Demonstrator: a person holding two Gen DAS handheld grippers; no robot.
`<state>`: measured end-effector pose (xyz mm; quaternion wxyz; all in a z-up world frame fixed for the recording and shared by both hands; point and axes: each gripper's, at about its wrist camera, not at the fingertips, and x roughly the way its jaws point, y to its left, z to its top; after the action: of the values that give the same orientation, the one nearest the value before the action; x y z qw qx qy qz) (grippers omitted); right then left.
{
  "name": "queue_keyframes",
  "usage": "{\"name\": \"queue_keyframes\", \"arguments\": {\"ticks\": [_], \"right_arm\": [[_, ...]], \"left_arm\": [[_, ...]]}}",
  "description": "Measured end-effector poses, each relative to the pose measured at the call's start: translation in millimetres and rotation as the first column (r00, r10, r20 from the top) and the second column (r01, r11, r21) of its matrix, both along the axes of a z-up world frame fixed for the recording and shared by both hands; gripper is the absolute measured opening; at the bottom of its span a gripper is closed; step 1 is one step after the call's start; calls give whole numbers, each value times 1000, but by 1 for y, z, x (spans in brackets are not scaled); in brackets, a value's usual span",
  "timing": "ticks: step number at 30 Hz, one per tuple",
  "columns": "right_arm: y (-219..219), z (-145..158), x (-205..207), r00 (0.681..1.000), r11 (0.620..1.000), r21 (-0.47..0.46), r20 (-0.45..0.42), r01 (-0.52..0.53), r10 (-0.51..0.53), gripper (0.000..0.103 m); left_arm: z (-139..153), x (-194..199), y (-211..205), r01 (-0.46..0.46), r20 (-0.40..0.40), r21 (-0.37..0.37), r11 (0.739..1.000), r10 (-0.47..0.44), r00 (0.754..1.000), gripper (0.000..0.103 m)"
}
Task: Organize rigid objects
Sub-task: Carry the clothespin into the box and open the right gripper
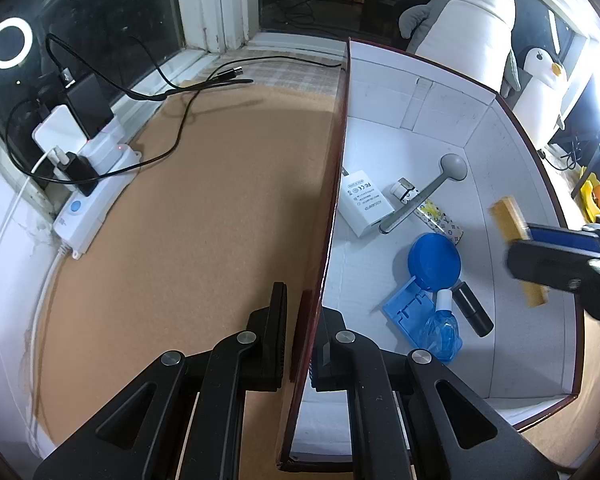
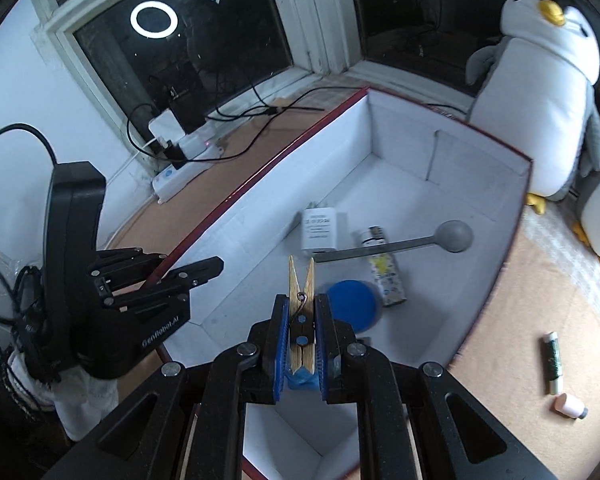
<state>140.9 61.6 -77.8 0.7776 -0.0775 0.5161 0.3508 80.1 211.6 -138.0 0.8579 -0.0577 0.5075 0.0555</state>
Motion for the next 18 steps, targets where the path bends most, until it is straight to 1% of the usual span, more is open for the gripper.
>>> {"name": "queue_keyframes", "arguments": {"ticks": [5,8,11,15,17,18], "right_arm": [[16,-11,6,1000,1000,-12,-28,-2,2,11],[25,-19,10,999,999,-36,-33,-9,7,11],[31,-27,15,998,999,-45,-63,-10,7,11],[37,-35,21,997,997,-71,-79,-13,7,12],[38,-38,23,996,997,-76,-88,-13,6,17],[37,-38,23,996,997,-79,-90,-12,4,27]], "left_arm": [[0,0,0,0,0,-2,1000,0,1000,7],[0,0,0,-1,0,-2,1000,1,1000,7],[0,0,0,0,0,-1,1000,0,1000,7],[0,0,0,0,0,0,1000,0,1000,7],[0,0,0,0,0,0,1000,0,1000,7],[0,0,0,-1,0,-1,1000,1,1000,7]]}}
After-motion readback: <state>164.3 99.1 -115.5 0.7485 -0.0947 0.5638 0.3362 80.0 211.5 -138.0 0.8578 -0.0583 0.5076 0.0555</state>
